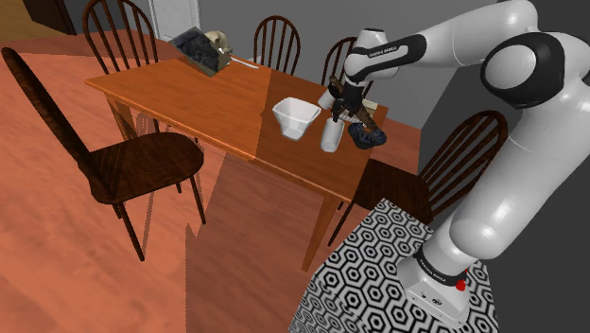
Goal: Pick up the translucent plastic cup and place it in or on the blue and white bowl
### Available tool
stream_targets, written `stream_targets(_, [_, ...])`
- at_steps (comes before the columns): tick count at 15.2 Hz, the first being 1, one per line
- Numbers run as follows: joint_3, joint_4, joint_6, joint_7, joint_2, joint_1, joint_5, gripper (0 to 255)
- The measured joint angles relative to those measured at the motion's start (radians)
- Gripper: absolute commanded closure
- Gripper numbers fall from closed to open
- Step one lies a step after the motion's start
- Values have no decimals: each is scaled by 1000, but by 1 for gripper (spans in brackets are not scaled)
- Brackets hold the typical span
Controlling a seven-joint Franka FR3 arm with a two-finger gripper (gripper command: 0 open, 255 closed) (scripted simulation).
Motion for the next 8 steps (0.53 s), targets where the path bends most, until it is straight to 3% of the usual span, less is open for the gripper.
stream_targets(8, [0,-23,88,-18,69,-10,22,0])
